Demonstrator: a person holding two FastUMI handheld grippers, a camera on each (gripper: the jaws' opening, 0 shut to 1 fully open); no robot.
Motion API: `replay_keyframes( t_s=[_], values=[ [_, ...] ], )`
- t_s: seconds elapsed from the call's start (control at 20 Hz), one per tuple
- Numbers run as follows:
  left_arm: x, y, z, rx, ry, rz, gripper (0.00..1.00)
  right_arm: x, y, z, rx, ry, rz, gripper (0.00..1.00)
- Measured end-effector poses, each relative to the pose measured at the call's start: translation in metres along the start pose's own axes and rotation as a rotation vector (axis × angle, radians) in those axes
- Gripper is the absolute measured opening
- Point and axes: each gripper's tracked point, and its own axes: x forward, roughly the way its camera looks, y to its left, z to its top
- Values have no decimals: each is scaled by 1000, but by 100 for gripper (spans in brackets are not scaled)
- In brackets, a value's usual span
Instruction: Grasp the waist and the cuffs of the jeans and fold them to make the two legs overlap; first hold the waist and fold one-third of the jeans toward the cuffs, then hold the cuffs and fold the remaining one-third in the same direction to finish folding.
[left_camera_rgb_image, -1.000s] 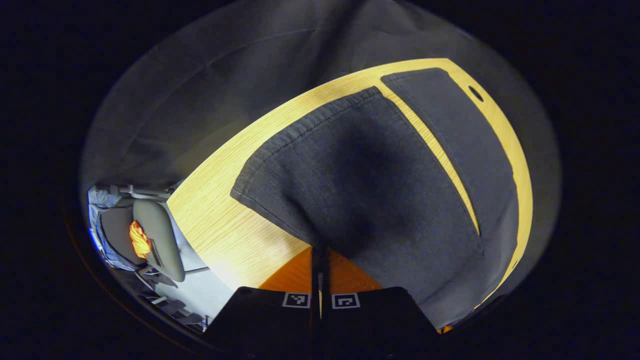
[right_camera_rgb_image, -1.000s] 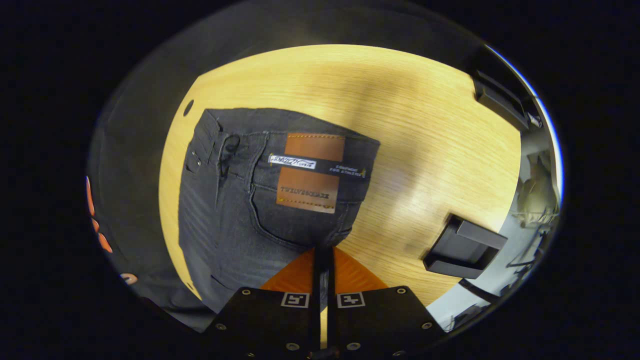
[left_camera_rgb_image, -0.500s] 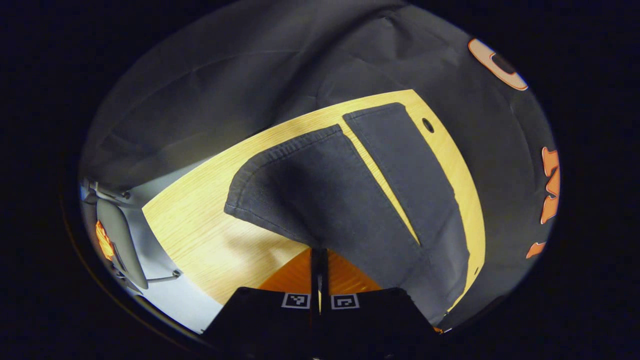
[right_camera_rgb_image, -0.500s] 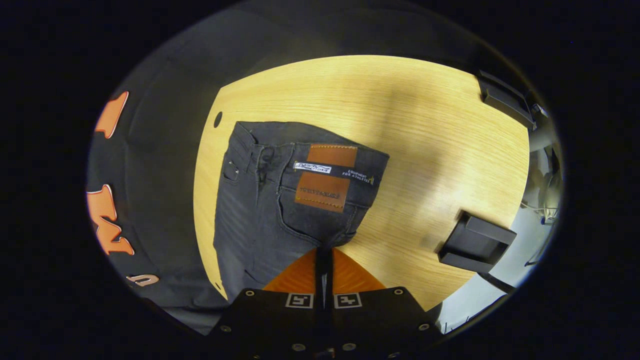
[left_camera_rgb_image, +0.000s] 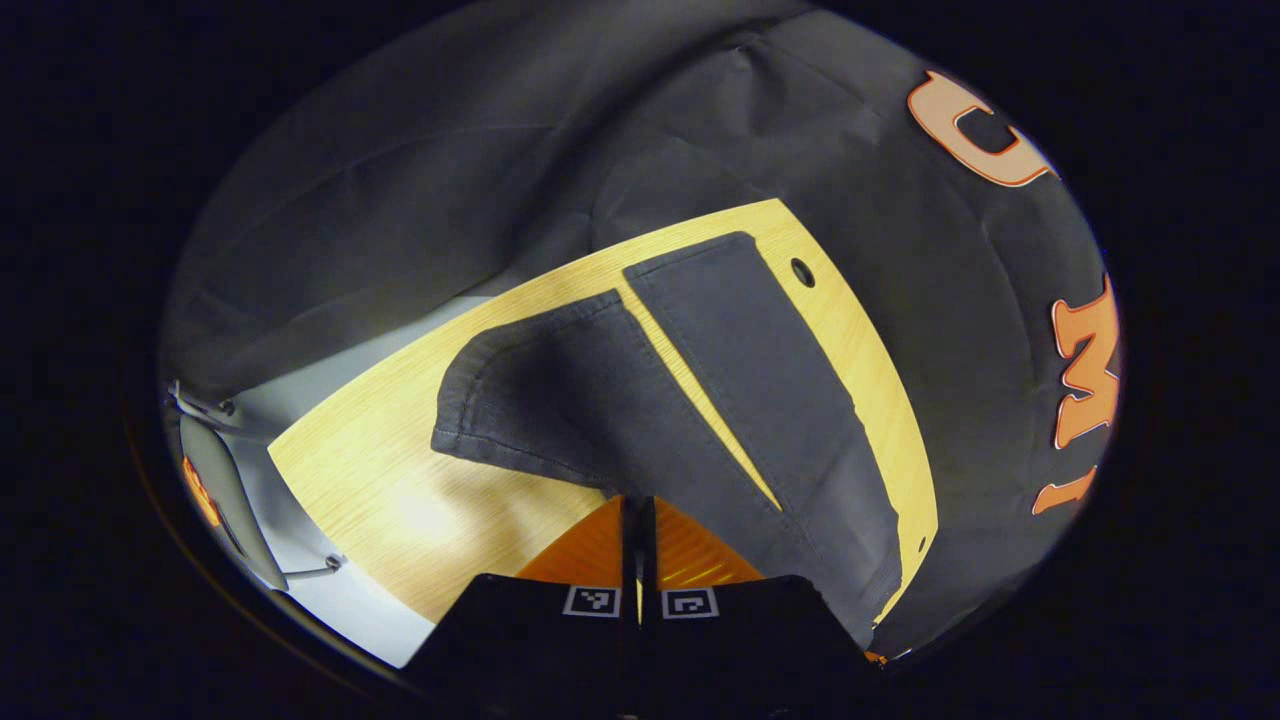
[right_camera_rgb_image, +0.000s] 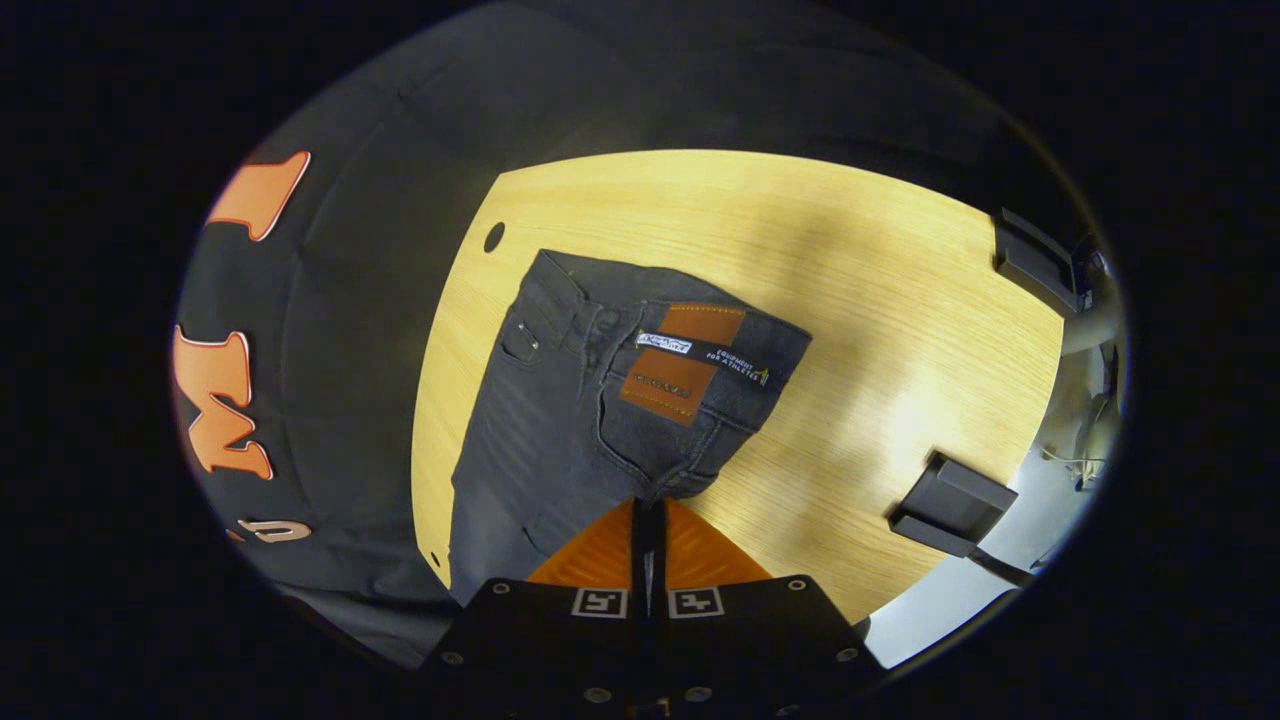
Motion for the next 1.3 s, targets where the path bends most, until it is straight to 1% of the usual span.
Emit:
replay_keyframes(
  t_s=[0.15, 0.25, 0.35, 0.45, 0.55, 0.6, 0.7, 0.75, 0.95, 1.05, 1.2, 1.3],
  values=[
    [-5, -19, 12, 24, -22, -21, 1, -2, 13, 4, -23, -3, -5, 1],
    [-5, -26, 24, 54, -40, -12, 1, -4, 21, 10, -27, -3, -11, 1],
    [-3, -36, 30, 72, -48, -4, 1, -5, 38, 18, -20, -5, 21, 1],
    [2, -47, 41, 87, -72, -4, 1, -6, 56, 24, -40, -2, 53, 1],
    [7, -57, 48, 93, -77, -3, 1, -3, 65, 31, -80, 1, 54, 1],
    [8, -60, 51, 93, -73, -6, 0, -2, 71, 34, -78, 0, 54, 1],
    [18, -72, 66, 85, -92, -22, 0, 2, 87, 41, -82, -15, 71, 1],
    [23, -75, 68, 111, -67, -20, 1, 4, 88, 43, -85, -21, 69, 0],
    [40, -99, 97, 166, -70, -49, 0, 8, 111, 55, -21, -44, 96, 0],
    [54, -113, 108, 192, -63, -62, 0, 15, 120, 61, -24, -55, 91, 0],
    [79, -138, 127, 236, -68, -66, 0, 32, 138, 71, -9, -47, 93, 0],
    [91, -152, 138, 258, -77, -64, 0, 47, 147, 76, -15, -45, 81, 1]
  ],
)
